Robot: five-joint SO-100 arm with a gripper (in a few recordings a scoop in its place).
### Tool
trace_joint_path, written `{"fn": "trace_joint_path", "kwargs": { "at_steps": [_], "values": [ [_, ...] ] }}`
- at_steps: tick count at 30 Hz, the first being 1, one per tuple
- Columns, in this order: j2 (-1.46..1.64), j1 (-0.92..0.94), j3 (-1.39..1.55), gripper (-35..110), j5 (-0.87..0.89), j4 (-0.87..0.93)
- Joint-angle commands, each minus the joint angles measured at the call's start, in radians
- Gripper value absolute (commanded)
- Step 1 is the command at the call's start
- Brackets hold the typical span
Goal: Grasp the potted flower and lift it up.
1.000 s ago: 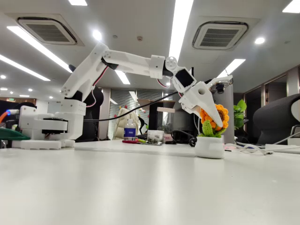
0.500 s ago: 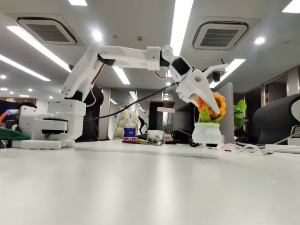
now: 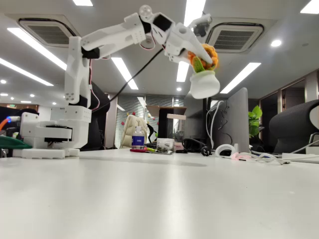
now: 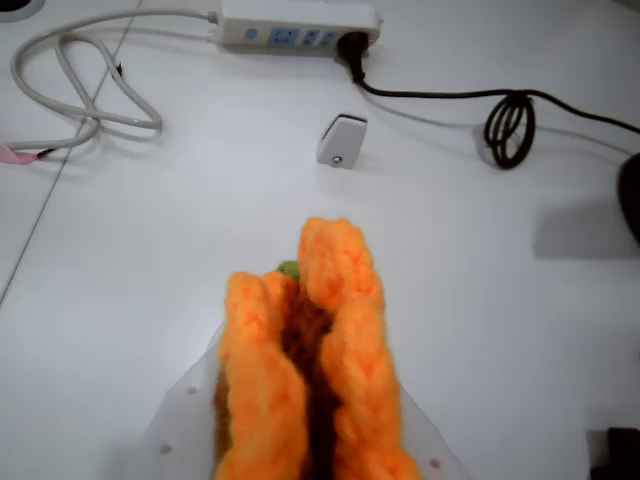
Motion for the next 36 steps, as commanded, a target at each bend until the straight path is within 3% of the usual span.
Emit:
{"fn": "trace_joint_path", "kwargs": {
  "at_steps": [1,22,36],
  "values": [
    [0.179,0.008,-0.025,0,-0.015,0.066],
    [1.008,0.032,0.204,1,-0.011,0.408],
    [1.301,0.028,0.356,1,-0.005,0.465]
  ]
}}
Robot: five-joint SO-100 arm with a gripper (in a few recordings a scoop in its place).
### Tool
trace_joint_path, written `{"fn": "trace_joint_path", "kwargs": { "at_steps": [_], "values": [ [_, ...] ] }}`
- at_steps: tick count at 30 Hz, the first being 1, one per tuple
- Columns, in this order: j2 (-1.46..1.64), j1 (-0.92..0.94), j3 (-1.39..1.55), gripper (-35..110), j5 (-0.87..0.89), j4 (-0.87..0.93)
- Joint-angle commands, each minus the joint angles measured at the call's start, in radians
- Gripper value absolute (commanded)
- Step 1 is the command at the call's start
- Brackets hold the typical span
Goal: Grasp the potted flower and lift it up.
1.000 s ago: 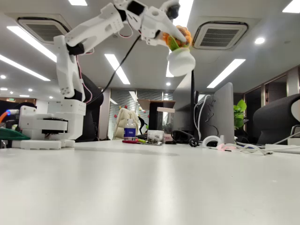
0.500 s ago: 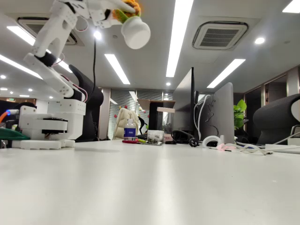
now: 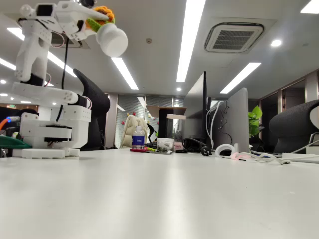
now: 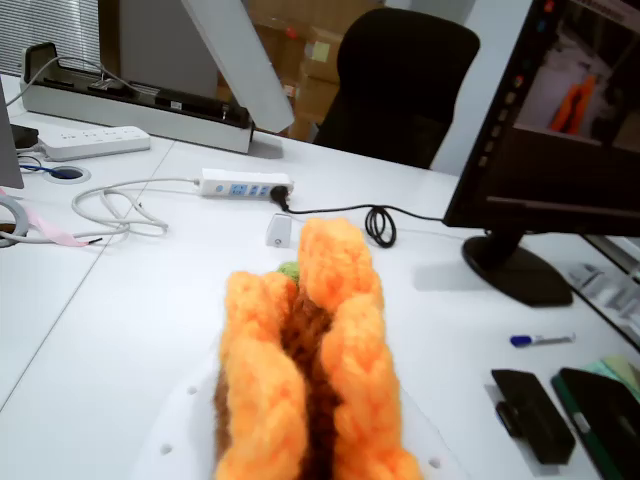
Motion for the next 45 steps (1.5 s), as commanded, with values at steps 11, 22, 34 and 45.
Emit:
{"fn": "trace_joint_path", "kwargs": {
  "at_steps": [11,22,34,45],
  "values": [
    [0.124,-0.012,0.075,0,-0.008,0.017],
    [0.164,-0.006,0.078,0,-0.006,0.054],
    [0.178,0.003,0.046,0,0.0,0.083],
    [0.184,0.005,0.037,0,0.002,0.067]
  ]
}}
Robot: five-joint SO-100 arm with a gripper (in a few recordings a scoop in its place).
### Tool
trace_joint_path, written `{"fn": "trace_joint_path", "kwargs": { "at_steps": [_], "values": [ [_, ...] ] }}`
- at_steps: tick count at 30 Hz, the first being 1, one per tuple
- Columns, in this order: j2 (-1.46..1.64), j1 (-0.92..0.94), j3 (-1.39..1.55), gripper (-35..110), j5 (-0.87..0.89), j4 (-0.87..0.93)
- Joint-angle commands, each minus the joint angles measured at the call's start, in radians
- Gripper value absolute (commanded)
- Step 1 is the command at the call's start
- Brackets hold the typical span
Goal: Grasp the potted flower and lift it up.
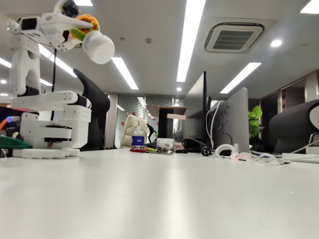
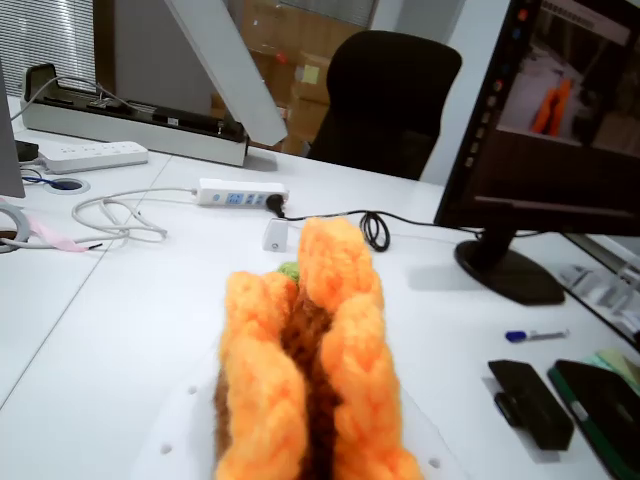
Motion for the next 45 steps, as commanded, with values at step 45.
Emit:
{"fn": "trace_joint_path", "kwargs": {
  "at_steps": [45],
  "values": [
    [0.069,0.006,-0.034,0,0.015,0.048]
  ]
}}
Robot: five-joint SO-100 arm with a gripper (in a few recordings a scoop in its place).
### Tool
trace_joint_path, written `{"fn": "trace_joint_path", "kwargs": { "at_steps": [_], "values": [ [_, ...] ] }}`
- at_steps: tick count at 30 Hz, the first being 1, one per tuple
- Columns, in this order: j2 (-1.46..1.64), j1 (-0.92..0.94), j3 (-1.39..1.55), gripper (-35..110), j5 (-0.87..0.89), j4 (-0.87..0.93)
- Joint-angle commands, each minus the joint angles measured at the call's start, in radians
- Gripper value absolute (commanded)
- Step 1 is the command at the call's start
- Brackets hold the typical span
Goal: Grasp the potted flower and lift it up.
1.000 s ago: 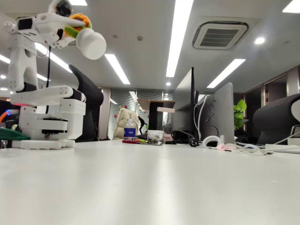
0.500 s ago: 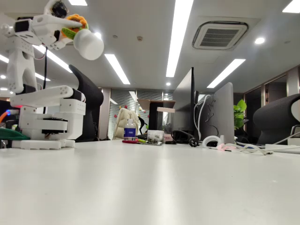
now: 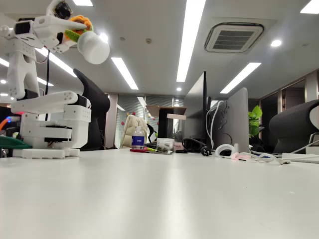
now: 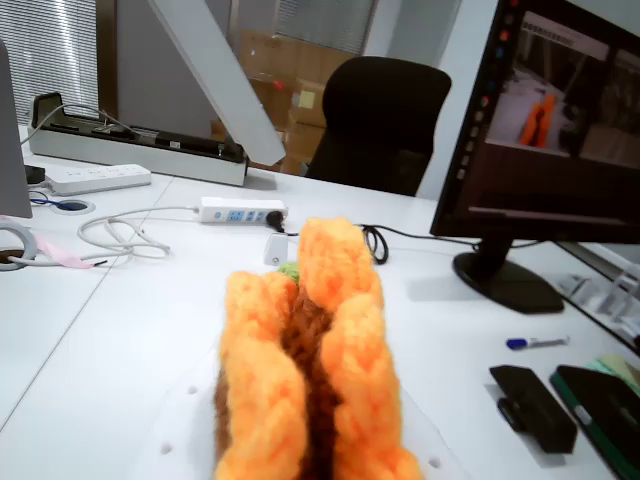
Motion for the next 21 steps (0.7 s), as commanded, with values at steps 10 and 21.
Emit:
{"fn": "trace_joint_path", "kwargs": {
  "at_steps": [10,21],
  "values": [
    [0.009,0.011,-0.011,0,-0.003,0.018],
    [0.009,0.012,-0.009,0,-0.003,0.021]
  ]
}}
